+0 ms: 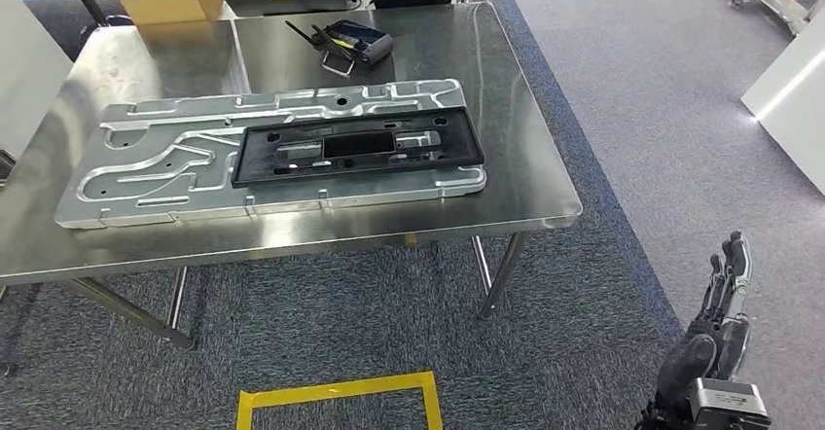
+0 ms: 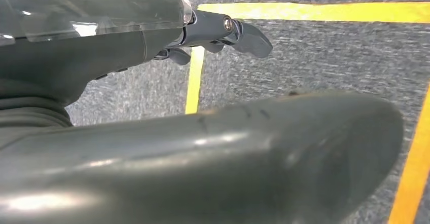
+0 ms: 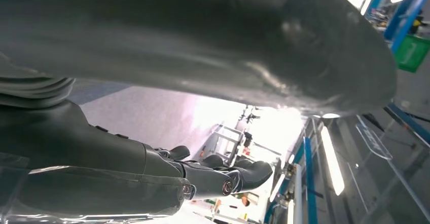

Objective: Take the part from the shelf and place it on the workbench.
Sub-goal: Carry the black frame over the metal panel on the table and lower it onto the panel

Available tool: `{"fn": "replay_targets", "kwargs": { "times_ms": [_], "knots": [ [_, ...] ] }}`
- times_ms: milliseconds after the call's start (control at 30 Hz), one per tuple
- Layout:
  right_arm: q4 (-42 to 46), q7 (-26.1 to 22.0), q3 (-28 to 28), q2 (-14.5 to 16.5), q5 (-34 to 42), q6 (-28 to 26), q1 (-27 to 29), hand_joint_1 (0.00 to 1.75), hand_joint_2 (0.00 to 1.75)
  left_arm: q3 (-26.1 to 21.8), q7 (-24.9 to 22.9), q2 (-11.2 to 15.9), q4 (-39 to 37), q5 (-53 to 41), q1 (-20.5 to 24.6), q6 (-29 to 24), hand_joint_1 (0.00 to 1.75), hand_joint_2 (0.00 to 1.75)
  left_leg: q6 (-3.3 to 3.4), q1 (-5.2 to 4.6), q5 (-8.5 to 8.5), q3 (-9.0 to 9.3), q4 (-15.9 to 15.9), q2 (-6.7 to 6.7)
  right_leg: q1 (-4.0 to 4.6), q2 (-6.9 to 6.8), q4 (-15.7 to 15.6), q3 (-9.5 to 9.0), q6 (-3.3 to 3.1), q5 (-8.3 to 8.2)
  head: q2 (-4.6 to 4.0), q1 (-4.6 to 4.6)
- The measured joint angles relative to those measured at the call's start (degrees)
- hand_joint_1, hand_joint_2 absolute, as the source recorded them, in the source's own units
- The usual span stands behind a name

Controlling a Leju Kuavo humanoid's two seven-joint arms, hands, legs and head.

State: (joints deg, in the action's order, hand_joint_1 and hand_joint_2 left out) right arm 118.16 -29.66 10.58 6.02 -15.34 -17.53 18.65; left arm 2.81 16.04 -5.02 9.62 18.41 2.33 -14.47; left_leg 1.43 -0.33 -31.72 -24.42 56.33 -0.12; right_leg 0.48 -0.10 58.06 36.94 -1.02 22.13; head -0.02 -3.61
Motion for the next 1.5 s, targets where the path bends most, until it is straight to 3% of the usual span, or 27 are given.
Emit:
{"fn": "replay_targets", "kwargs": {
  "times_ms": [100,167,233,267,300,333,400,467,500,533,600,633,700,767,800,833,867,933,1000,1033,1100,1167,1233,1300,1367,1433,1500],
  "knots": [
    [-0.05,0.29,0.95,0.19,-1.39,0.87,0.94,0.0,0.0,0.0,-0.3,-0.04,-0.01,-0.13,0.0,0.11,0.0,0.0,0.66,-0.07,1.51,-0.34,-1.53,-0.04,-0.36,-0.19,-0.11,0.2,1.03,-0.58,0.0,-0.01],
    [-0.14,0.49,1.45,0.33,-3.06,1.47,1.68,0.0,0.0,-0.01,-0.44,-0.11,-0.02,-0.17,0.06,0.12,0.0,0.0,1.28,0.2,3.28,-1.57,-2.12,-0.08,-0.53,-0.03,2.52,0.99,1.65,3.53,0.0,0.0],
    [-0.37,0.76,1.73,0.43,-4.31,2.13,2.12,0.0,0.0,-0.01,-0.49,-0.12,-0.02,-0.06,-0.06,0.08,0.0,0.0,1.51,0.21,4.74,-3.44,-2.02,-0.22,-0.92,0.05,8.99,2.12,2.16,9.89,0.0,0.0],
    [-0.57,0.93,1.78,0.49,-4.82,2.46,2.16,0.0,0.0,-0.01,-0.51,-0.15,-0.02,0.03,-0.17,0.05,0.0,0.0,1.39,0.24,5.47,-4.48,-1.85,-0.36,-1.1,0.04,12.42,2.45,2.39,11.57,0.0,0.0],
    [-0.88,1.13,1.79,0.56,-5.28,2.74,2.13,0.0,0.0,-0.01,-0.51,-0.18,-0.02,0.1,-0.26,0.01,0.0,0.0,1.23,0.3,6.14,-5.56,-1.58,-0.58,-1.25,0.04,14.73,2.28,2.59,11.58,0.0,0.0],
    [-1.28,1.4,1.79,0.63,-5.71,3.02,2.07,0.0,0.0,-0.01,-0.51,-0.22,-0.02,0.15,-0.29,-0.04,0.0,0.0,1.0,0.4,6.77,-6.71,-1.19,-0.9,-1.42,0.09,15.25,1.27,2.77,10.23,0.0,0.0],
    [-2.36,2.0,1.79,0.75,-6.32,3.6,1.74,0.0,0.0,-0.01,-0.48,-0.31,-0.02,0.29,-0.2,-0.17,0.0,0.0,0.39,0.62,7.81,-8.99,-0.11,-1.76,-1.84,1.09,10.48,-3.68,2.95,7.2,0.0,-0.01],
    [-3.7,2.56,1.82,0.95,-6.53,4.34,1.16,0.0,0.0,-0.02,-0.4,-0.38,-0.01,0.46,-0.02,-0.45,0.0,0.0,-0.33,0.63,8.6,-10.7,1.0,-2.72,-1.99,3.24,2.03,-9.75,2.75,8.12,0.0,-0.02],
    [-4.44,2.77,1.86,1.04,-6.55,4.7,0.82,0.0,0.0,-0.03,-0.36,-0.39,0.0,0.51,0.07,-0.63,0.0,0.0,-0.71,0.59,9.02,-11.2,1.3,-3.19,-1.92,3.9,-0.77,-11.46,2.51,9.24,0.0,-0.03],
    [-5.37,3.02,1.92,1.15,-6.68,4.99,0.45,0.0,0.0,-0.03,-0.29,-0.41,0.0,0.55,0.09,-0.83,0.0,0.0,-1.1,0.57,9.5,-11.56,1.36,-3.71,-1.72,3.88,-2.19,-12.13,2.19,9.95,0.0,-0.03],
    [-7.64,3.43,2.13,1.39,-7.51,5.04,-0.54,0.0,0.0,-0.06,-0.15,-0.42,0.0,0.6,-0.08,-1.16,0.0,0.0,-1.79,0.77,10.03,-12.19,1.39,-4.25,-1.72,2.56,-2.48,-11.68,1.23,9.45,0.0,-0.05],
    [-9.06,3.68,2.38,1.53,-8.22,4.89,-1.15,0.0,0.0,-0.09,-0.11,-0.42,0.0,0.62,-0.18,-1.36,0.0,0.0,-2.02,0.87,9.1,-12.69,2.21,-3.79,-1.76,1.88,-2.56,-11.34,0.68,8.99,0.0,-0.05],
    [-12.24,4.08,3.23,1.81,-9.47,4.5,-2.3,0.0,0.0,-0.14,-0.1,-0.42,0.0,0.67,-0.3,-1.67,0.0,0.0,-2.34,1.05,4.56,-14.36,6.9,-1.91,-1.77,0.44,-2.68,-10.47,-0.06,8.06,0.0,-0.06],
    [-16.26,4.29,4.47,1.94,-11.01,3.54,-3.55,0.0,0.0,-0.16,-0.13,-0.44,0.0,0.67,-0.3,-1.86,0.0,0.0,-2.84,1.16,0.28,-16.47,14.36,-0.78,-1.62,-1.0,-2.62,-9.39,-0.17,7.27,0.0,-0.06],
    [-18.78,4.35,5.21,1.98,-12.22,2.63,-4.46,0.0,0.0,-0.16,-0.17,-0.44,0.0,0.66,-0.31,-1.96,0.0,0.0,-3.03,1.18,-0.1,-16.93,17.08,-0.57,-1.57,-1.75,-2.57,-8.87,-0.1,6.92,0.0,-0.06],
    [-21.66,4.42,6.03,1.99,-13.71,1.42,-5.57,0.0,0.0,-0.17,-0.25,-0.44,0.0,0.63,-0.34,-2.05,0.0,0.0,-3.14,1.19,0.75,-16.51,18.06,-0.41,-1.54,-2.48,-2.49,-8.42,0.02,6.61,0.0,-0.05],
    [-25.07,4.45,7.03,2.0,-15.53,-0.19,-6.82,0.0,0.0,-0.21,-0.34,-0.44,0.0,0.62,-0.36,-2.19,0.0,0.0,-3.12,1.2,2.36,-14.9,16.65,-0.15,-1.52,-3.17,-2.41,-8.09,0.15,6.39,0.0,-0.06],
    [-32.96,4.29,9.17,1.92,-19.42,-4.12,-9.76,0.0,0.0,-0.31,-0.54,-0.45,0.0,0.61,-0.33,-2.54,0.0,0.0,-2.78,1.08,4.62,-9.19,8.83,1.79,-1.39,-4.41,-2.23,-7.77,0.5,6.14,0.0,-0.06],
    [-43.04,4.69,11.04,1.44,-24.39,-9.22,-13.36,0.0,0.0,-0.39,-0.65,-0.51,0.0,0.57,-0.17,-2.97,0.0,0.0,-2.03,0.69,4.29,-4.98,1.99,3.84,-1.05,-5.46,-2.08,-7.69,1.05,5.96,0.0,-0.03],
    [-48.89,5.36,11.74,0.99,-27.05,-11.74,-15.31,0.0,0.0,-0.42,-0.69,-0.55,0.0,0.55,-0.11,-3.17,0.0,0.0,-1.56,0.51,3.77,-4.44,0.57,4.1,-0.88,-5.99,-2.06,-7.66,1.38,5.84,0.0,-0.02],
    [-61.03,7.13,12.64,-0.1,-31.51,-15.64,-18.81,0.0,0.0,-0.46,-0.76,-0.7,0.0,0.54,-0.15,-3.6,0.0,0.0,-0.46,0.65,3.8,-4.72,-0.2,3.03,-0.8,-6.69,-1.94,-7.7,2.07,5.82,0.0,-0.01],
    [-71.54,9.18,13.07,-1.0,-34.12,-17.36,-21.01,0.0,0.0,-0.5,-0.81,-0.86,0.0,0.55,-0.19,-4.01,0.0,0.0,0.55,0.89,4.42,-4.92,-0.6,1.91,-1.03,-4.51,0.39,-6.76,2.7,7.7,0.0,-0.01],
    [-80.2,11.6,13.48,-1.68,-35.03,-16.99,-21.89,0.0,0.0,-0.55,-0.82,-0.96,0.0,0.56,-0.23,-4.28,0.0,0.0,1.23,0.81,4.93,-5.4,-0.7,0.65,-1.28,-1.29,7.28,-3.62,3.04,11.75,0.0,0.0],
    [-87.05,14.17,14.34,-2.19,-34.25,-14.48,-22.01,0.0,0.0,-0.63,-0.83,-0.99,0.0,0.57,-0.41,-4.59,0.0,0.0,1.45,0.6,5.15,-5.9,-0.53,-0.87,-1.31,-0.27,13.95,-0.44,3.11,14.2,0.0,0.0],
    [-92.14,17.15,15.71,-2.42,-32.52,-10.78,-21.95,0.0,0.0,-0.84,-0.85,-0.99,0.0,0.67,-0.64,-4.99,0.0,0.0,1.38,0.44,5.18,-6.09,-0.19,-2.34,-1.3,-0.02,13.11,-0.64,2.9,12.17,0.0,-0.01],
    [-95.9,20.08,17.46,-2.49,-30.77,-7.4,-21.69,0.0,0.0,-1.18,-0.88,-1.03,0.0,0.83,-0.76,-5.25,0.0,0.0,1.14,0.36,5.02,-6.21,0.26,-3.65,-1.29,1.66,5.85,-3.82,2.37,7.97,0.0,-0.01],
    [-98.82,23.17,19.25,-2.58,-29.74,-4.75,-21.39,0.0,0.0,-1.46,-0.88,-1.1,0.0,1.12,-0.65,-5.5,0.0,0.0,0.66,0.26,4.89,-6.65,0.8,-4.73,-1.3,3.87,0.31,-6.02,1.9,6.01,0.0,-0.01]
  ]
}}
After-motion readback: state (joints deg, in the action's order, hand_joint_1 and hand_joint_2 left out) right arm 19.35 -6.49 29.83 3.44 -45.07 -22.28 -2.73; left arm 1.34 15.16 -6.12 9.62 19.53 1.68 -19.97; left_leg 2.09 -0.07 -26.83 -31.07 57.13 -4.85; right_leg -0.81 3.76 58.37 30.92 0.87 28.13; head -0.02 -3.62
